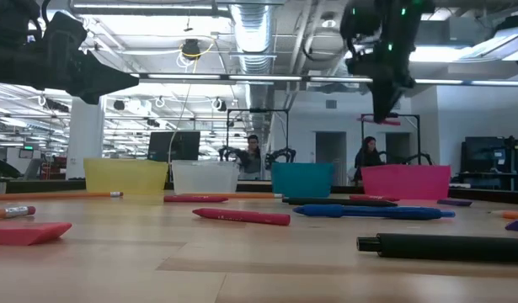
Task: Sort crayons/erasers/pens/pencils in bins
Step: Put the red crayon into the red bin
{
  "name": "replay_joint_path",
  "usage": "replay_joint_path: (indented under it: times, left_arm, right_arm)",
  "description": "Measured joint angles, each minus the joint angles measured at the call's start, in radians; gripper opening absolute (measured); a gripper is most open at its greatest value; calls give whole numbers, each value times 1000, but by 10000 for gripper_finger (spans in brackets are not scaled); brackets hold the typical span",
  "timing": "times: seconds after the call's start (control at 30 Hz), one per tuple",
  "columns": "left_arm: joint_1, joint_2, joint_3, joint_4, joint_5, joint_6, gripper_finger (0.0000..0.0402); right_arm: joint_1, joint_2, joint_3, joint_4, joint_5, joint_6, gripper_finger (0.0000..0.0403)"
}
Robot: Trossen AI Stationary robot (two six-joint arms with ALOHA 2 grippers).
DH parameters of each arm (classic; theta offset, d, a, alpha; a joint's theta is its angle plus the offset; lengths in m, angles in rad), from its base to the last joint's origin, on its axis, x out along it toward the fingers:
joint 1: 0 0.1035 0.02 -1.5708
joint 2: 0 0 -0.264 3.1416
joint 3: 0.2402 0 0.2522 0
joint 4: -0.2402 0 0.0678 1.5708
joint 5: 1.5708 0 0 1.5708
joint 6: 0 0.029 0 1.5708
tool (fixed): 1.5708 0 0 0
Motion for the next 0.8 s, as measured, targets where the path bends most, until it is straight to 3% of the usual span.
replay_joint_path:
  times: [0.37, 0.53, 0.8]
  left_arm:
    - [0, 0, 0, 0, 0, 0, 0]
    - [0, 0, 0, 0, 0, 0, 0]
    - [0, 0, 0, 0, 0, 0, 0]
  right_arm:
    - [-355, 205, -9, 130, 18, -17, 26]
    - [-428, 311, -9, 156, 12, -24, 24]
    - [-451, 401, -9, 193, -21, -32, 25]
